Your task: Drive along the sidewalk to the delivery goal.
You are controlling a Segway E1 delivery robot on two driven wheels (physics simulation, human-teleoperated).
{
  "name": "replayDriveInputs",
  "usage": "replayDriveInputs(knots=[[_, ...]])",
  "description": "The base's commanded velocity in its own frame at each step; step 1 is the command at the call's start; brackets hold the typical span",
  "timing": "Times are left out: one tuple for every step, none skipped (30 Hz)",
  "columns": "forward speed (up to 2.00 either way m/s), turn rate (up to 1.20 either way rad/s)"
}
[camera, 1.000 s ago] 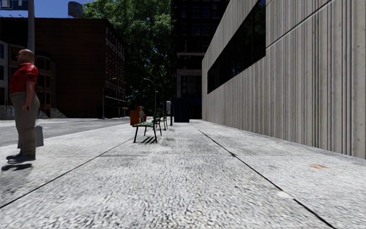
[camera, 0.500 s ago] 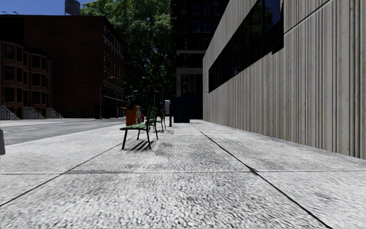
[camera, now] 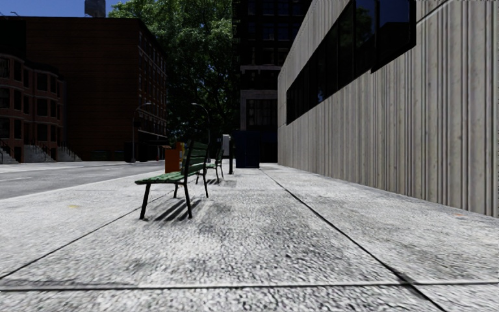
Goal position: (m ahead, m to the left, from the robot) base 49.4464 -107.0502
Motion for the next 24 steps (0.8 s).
replayDriveInputs(knots=[[2.00, 0.00], [2.00, 0.00], [2.00, 0.00], [2.00, 0.00], [2.00, 0.00], [2.00, 0.00], [2.00, 0.00], [2.00, 0.00], [2.00, 0.00], [2.00, 0.00], [2.00, 0.00], [2.00, 0.00], [2.00, 0.00], [2.00, 0.00], [2.00, 0.00], [2.00, 0.00], [2.00, 0.00], [2.00, 0.00], [2.00, 0.00], [2.00, 0.00], [2.00, 0.00], [2.00, 0.00], [2.00, 0.00], [2.00, 0.00]])
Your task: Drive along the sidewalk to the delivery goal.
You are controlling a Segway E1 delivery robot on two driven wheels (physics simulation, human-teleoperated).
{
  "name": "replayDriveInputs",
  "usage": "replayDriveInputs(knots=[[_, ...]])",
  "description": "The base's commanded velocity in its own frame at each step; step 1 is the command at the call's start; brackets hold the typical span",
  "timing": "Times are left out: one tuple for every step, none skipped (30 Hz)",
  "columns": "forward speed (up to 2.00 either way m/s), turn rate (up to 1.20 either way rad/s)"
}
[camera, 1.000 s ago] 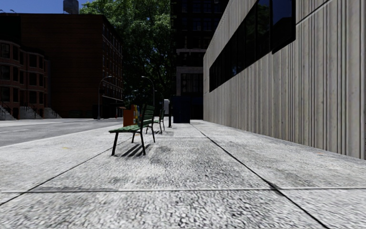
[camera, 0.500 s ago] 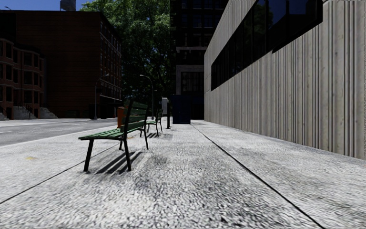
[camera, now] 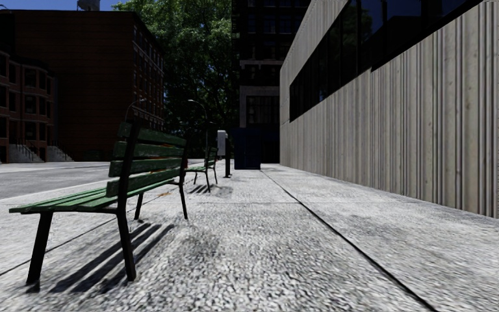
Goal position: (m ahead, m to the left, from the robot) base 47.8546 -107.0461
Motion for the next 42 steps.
replayDriveInputs(knots=[[2.00, 0.00], [2.00, 0.00], [2.00, 0.00], [2.00, 0.00], [2.00, 0.00], [1.99, 0.00], [1.99, 0.00], [1.99, 0.00], [2.00, 0.00], [2.00, 0.00], [2.00, 0.00], [2.00, 0.00], [2.00, 0.00], [2.00, 0.00], [2.00, 0.00], [2.00, 0.00], [2.00, 0.00], [2.00, 0.00], [2.00, 0.00], [2.00, -0.01], [2.00, -0.05], [2.00, -0.08], [2.00, -0.08], [2.00, -0.21], [2.00, -0.32], [2.00, -0.32], [2.00, -0.40], [2.00, -0.47], [2.00, -0.52], [2.00, -0.52], [2.00, -0.53], [2.00, -0.53], [2.00, -0.54], [2.00, -0.54], [2.00, -0.54], [2.00, -0.54], [2.00, -0.54], [2.00, -0.54], [2.00, -0.42], [2.00, 0.00], [2.00, 0.00], [2.00, 0.00]])
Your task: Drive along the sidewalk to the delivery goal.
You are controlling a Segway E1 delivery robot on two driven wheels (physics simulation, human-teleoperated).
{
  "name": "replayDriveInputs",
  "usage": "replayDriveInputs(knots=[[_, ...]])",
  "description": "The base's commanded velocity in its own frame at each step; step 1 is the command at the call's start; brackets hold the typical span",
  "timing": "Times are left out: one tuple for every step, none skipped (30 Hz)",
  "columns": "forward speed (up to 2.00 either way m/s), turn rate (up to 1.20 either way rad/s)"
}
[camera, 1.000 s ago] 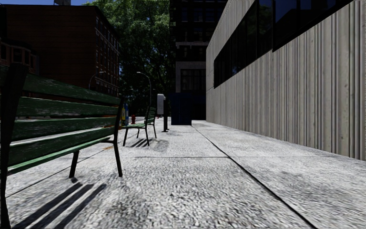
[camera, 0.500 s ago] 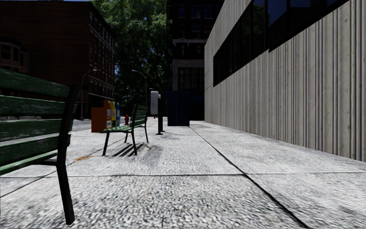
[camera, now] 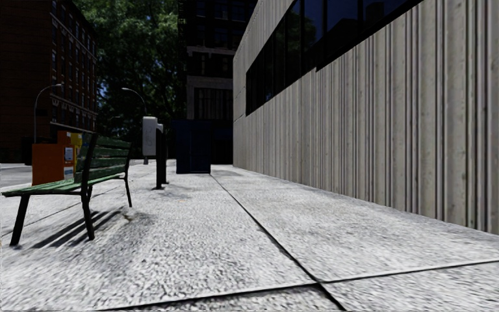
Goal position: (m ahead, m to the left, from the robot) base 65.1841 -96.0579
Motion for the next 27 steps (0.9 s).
replayDriveInputs(knots=[[2.00, 0.00], [2.00, 0.00], [2.00, 0.00], [2.00, 0.00], [2.00, 0.00], [2.00, 0.00], [2.00, 0.00], [2.00, 0.00], [2.00, 0.00], [2.00, 0.00], [2.00, 0.00], [2.00, 0.00], [2.00, 0.00], [2.00, 0.00], [2.00, 0.00], [2.00, 0.00], [2.00, 0.00], [2.00, 0.00], [2.00, 0.00], [2.00, 0.00], [2.00, 0.00], [2.00, 0.00], [2.00, 0.08], [2.00, 0.11], [2.00, 0.12], [2.00, 0.16], [2.00, 0.16]])
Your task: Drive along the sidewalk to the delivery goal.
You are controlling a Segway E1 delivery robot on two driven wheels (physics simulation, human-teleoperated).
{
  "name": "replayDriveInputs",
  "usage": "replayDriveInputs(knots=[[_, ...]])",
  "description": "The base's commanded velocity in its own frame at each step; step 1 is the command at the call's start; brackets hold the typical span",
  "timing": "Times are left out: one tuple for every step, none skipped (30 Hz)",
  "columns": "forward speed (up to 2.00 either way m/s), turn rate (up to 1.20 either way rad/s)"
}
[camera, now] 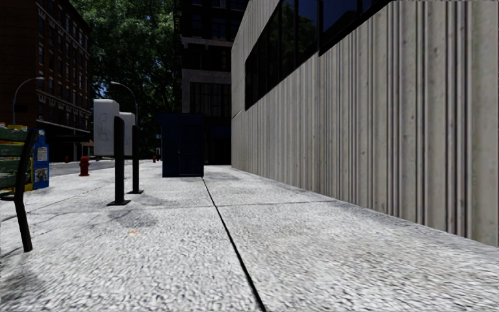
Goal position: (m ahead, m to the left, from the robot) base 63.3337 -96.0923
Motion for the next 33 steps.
replayDriveInputs(knots=[[2.00, 0.16], [2.00, 0.16], [2.00, 0.09], [2.00, 0.03], [2.00, 0.03], [2.00, 0.00], [2.00, 0.00], [2.00, 0.00], [2.00, 0.00], [2.00, 0.00], [2.00, 0.00], [2.00, 0.00], [2.00, 0.00], [2.00, 0.00], [2.00, 0.00], [2.00, 0.00], [2.00, 0.09], [2.00, 0.16], [2.00, 0.12], [2.00, 0.00], [2.00, 0.00], [2.00, 0.00], [2.00, 0.00], [2.00, 0.00], [2.00, 0.00], [2.00, 0.00], [2.00, 0.00], [2.00, 0.00], [2.00, 0.00], [2.00, 0.00], [2.00, 0.00], [2.00, 0.00], [2.00, 0.00]])
